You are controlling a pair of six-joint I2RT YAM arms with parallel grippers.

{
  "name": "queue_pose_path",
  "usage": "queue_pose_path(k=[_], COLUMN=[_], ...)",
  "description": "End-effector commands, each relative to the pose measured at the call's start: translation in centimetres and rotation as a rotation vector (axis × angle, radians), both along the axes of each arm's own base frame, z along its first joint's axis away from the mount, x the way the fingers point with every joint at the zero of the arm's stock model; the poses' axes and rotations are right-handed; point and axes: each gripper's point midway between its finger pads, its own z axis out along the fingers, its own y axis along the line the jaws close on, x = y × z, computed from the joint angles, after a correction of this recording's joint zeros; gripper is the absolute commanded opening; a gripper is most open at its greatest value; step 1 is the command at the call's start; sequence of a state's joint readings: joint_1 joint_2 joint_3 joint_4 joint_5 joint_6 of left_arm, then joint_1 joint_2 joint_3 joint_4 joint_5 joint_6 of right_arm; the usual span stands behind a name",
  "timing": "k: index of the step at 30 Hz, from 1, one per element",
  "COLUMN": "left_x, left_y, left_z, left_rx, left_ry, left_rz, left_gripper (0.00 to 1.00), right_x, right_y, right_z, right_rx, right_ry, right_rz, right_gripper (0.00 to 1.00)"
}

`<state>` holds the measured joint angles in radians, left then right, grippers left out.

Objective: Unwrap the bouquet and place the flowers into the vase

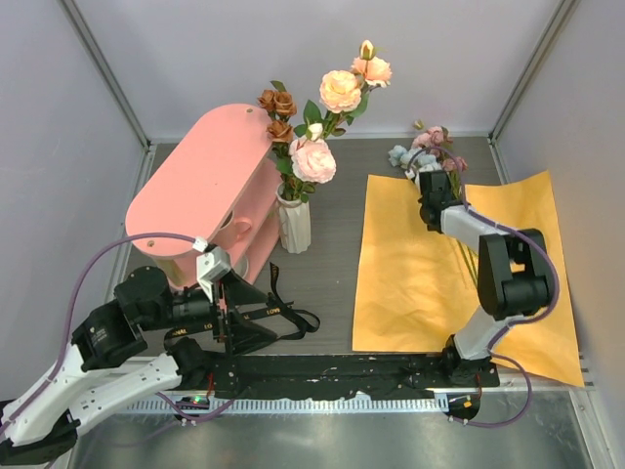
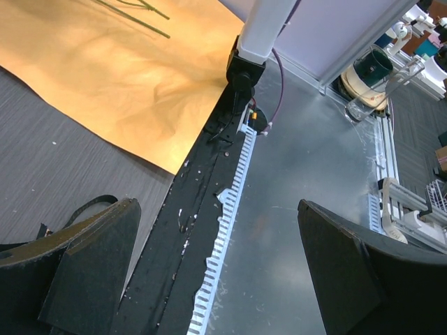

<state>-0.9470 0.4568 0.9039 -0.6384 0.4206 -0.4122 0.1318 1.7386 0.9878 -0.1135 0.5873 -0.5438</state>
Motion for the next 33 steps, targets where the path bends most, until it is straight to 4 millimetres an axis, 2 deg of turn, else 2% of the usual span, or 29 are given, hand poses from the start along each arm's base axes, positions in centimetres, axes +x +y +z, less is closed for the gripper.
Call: queue_pose_path(k=[1, 2, 4, 5, 7, 8, 11, 15, 18, 19, 20, 25, 27, 28, 30, 32, 33], left_x=[0.0, 0.2, 0.4, 0.6, 0.8, 0.8, 1.1, 1.5, 1.9, 2.2, 2.4, 3.7, 4.5, 4.7, 5.7, 6.6, 7.6], left_y=[-0.6, -0.9, -1.1, -1.2, -1.4, -1.5, -1.9, -2.3, -2.7, -2.7, -2.9, -3.6, -4.2, -4.6, -5.8, -6.6, -7.9], left_z=[2.6, 2.6, 2.5, 2.6, 2.6, 2.8, 2.9, 3.1, 3.4, 3.5, 3.8, 5.0, 5.5, 6.6, 7.4, 10.3, 10.3], left_rx=[-0.065, -0.061, -0.059, -0.061, -0.061, -0.066, -0.070, -0.073, -0.080, -0.084, -0.093, -0.140, -0.166, -0.206, -0.224, -0.289, -0.273], left_ry=[-0.036, -0.032, -0.029, -0.029, -0.023, -0.025, -0.013, -0.002, 0.008, 0.007, 0.010, 0.011, 0.027, 0.013, 0.017, -0.023, -0.022], left_rz=[-0.018, -0.016, -0.016, -0.011, -0.006, -0.006, -0.004, 0.010, 0.024, 0.035, 0.044, 0.096, 0.120, 0.121, 0.129, 0.137, 0.144], left_gripper=[1.00, 1.00, 1.00, 1.00, 1.00, 1.00, 1.00, 1.00, 1.00, 1.00, 1.00, 1.00, 1.00, 1.00, 1.00, 1.00, 1.00], right_x=[-0.2, -0.8, -1.9, -2.7, -3.3, -3.7, -4.1, -4.1, -4.0, -3.9, -3.9, -4.5, -5.0, -5.3, -6.0, -6.7, -7.1], right_y=[0.6, 0.7, 1.1, 1.3, 2.6, 3.2, 5.6, 7.0, 9.0, 9.4, 10.9, 14.7, 15.3, 15.5, 15.9, 15.7, 15.5], right_z=[10.1, 12.3, 13.3, 15.3, 16.3, 17.6, 19.0, 19.3, 18.2, 17.3, 16.7, 14.1, 14.7, 14.8, 16.4, 18.8, 19.5], right_rx=[0.072, 0.097, 0.159, 0.189, 0.293, 0.339, 0.506, 0.698, 0.884, 0.931, 1.041, 1.276, 1.313, 1.324, 1.354, 1.360, 1.359], right_ry=[-0.257, -0.315, -0.358, -0.419, -0.466, -0.510, -0.563, -0.663, -0.693, -0.698, -0.679, -0.608, -0.606, -0.603, -0.619, -0.663, -0.675], right_rz=[-0.035, -0.033, -0.039, -0.033, -0.004, 0.019, 0.071, 0.005, -0.017, -0.025, -0.028, 0.017, 0.048, 0.055, 0.098, 0.117, 0.113], right_gripper=[0.01, 0.01, 0.01, 0.01, 0.01, 0.01, 0.01, 0.01, 0.01, 0.01, 0.01, 0.01, 0.01, 0.01, 0.01, 0.01, 0.01])
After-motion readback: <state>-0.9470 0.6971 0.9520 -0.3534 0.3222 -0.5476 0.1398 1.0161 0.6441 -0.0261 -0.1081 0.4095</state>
